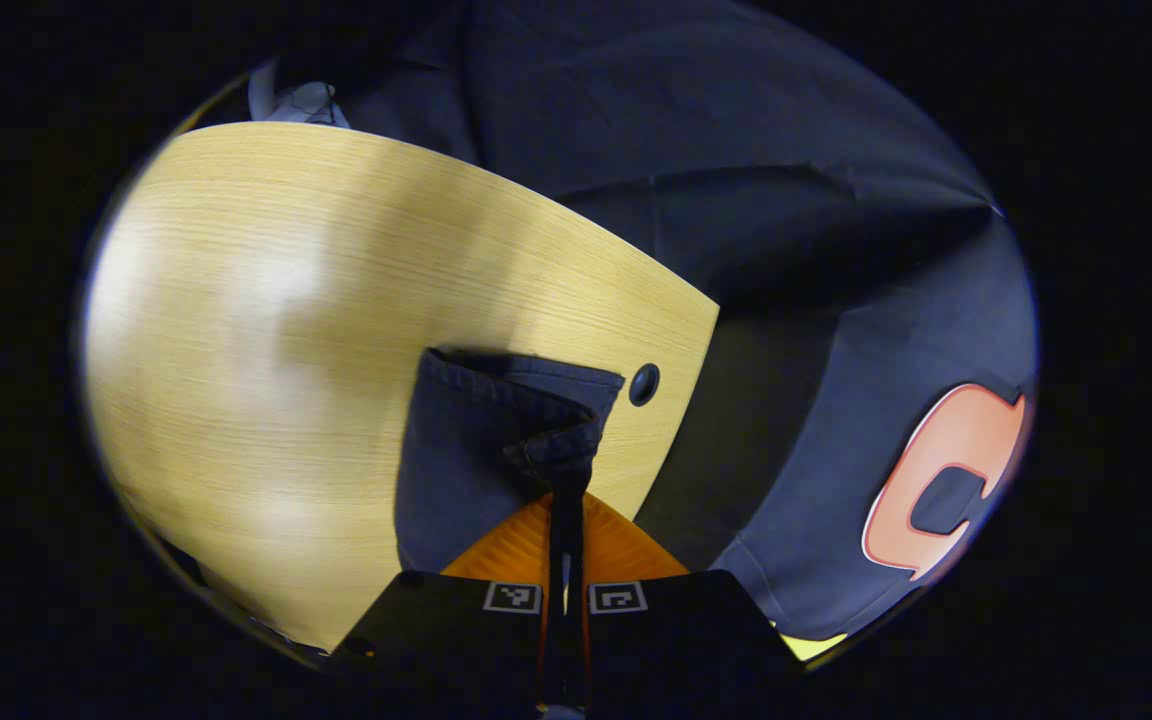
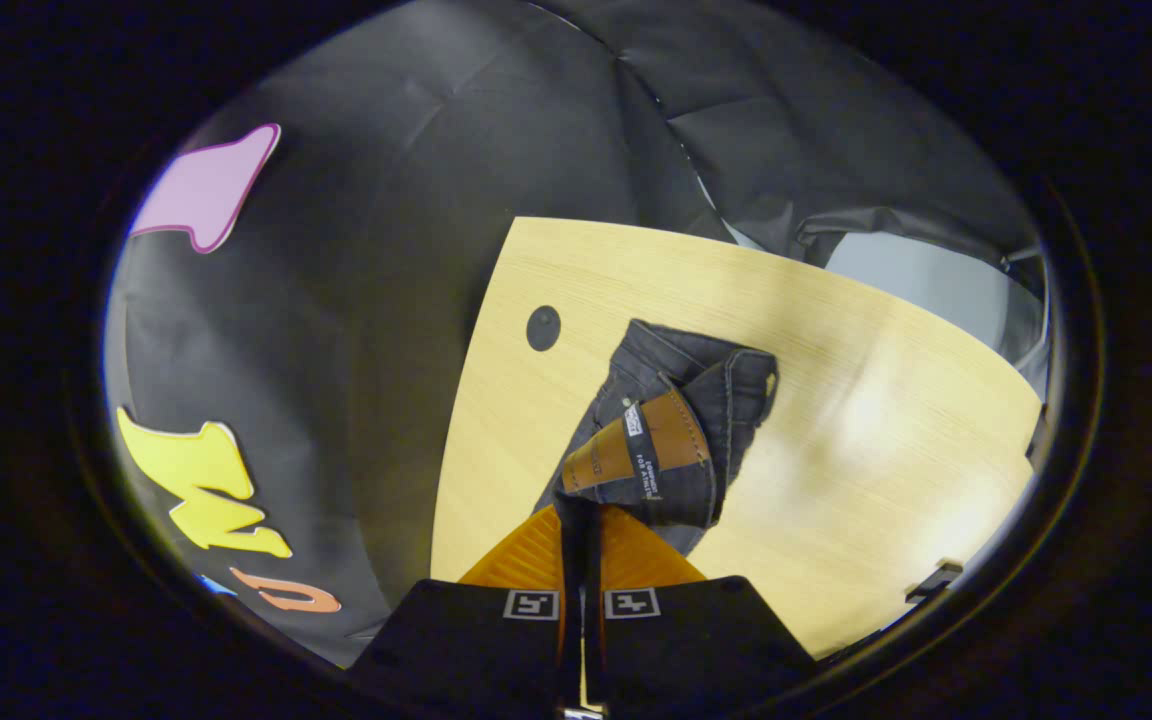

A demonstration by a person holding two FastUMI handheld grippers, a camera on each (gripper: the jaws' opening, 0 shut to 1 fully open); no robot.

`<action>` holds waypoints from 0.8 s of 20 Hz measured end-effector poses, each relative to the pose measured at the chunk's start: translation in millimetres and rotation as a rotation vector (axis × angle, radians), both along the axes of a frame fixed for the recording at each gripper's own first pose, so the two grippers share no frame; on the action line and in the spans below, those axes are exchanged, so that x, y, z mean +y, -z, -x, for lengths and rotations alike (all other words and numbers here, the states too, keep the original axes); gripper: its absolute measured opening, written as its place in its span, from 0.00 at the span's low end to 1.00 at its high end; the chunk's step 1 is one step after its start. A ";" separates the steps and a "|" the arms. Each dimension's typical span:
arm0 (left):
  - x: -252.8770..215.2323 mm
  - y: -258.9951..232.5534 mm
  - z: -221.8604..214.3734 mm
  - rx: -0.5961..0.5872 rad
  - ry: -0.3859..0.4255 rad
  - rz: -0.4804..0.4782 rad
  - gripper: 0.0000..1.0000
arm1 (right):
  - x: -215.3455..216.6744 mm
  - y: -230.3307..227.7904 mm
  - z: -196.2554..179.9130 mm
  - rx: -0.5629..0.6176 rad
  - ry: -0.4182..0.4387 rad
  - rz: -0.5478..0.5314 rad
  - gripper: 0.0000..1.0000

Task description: Grasp the waist and the cuffs of the jeans and fold them to make the two legs overlap; first hold the waist and fold one-third of the jeans toward the cuffs, then hold the cuffs and fold the remaining one-third in the same direction to finish folding.

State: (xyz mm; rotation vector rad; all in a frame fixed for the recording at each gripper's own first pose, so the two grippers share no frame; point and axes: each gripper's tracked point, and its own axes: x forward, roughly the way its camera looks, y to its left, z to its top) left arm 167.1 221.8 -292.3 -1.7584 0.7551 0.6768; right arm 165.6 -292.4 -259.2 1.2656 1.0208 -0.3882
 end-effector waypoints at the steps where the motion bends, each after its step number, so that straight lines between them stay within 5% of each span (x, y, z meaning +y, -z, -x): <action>1: -2.8 5.2 -13.6 0.008 0.015 -0.008 0.04 | -0.2 3.2 -10.3 0.003 0.004 -0.005 0.02; 6: -13.9 49.4 -54.9 0.073 0.073 -0.023 0.04 | 2.1 43.3 -57.2 0.035 0.036 -0.025 0.02; 13: -25.0 96.9 -79.3 0.126 0.175 -0.022 0.04 | -1.0 86.0 -69.8 0.089 0.122 -0.059 0.02; 16: -23.4 92.5 -88.5 0.098 0.245 -0.046 0.16 | 0.4 83.1 -75.8 0.078 0.086 -0.017 0.13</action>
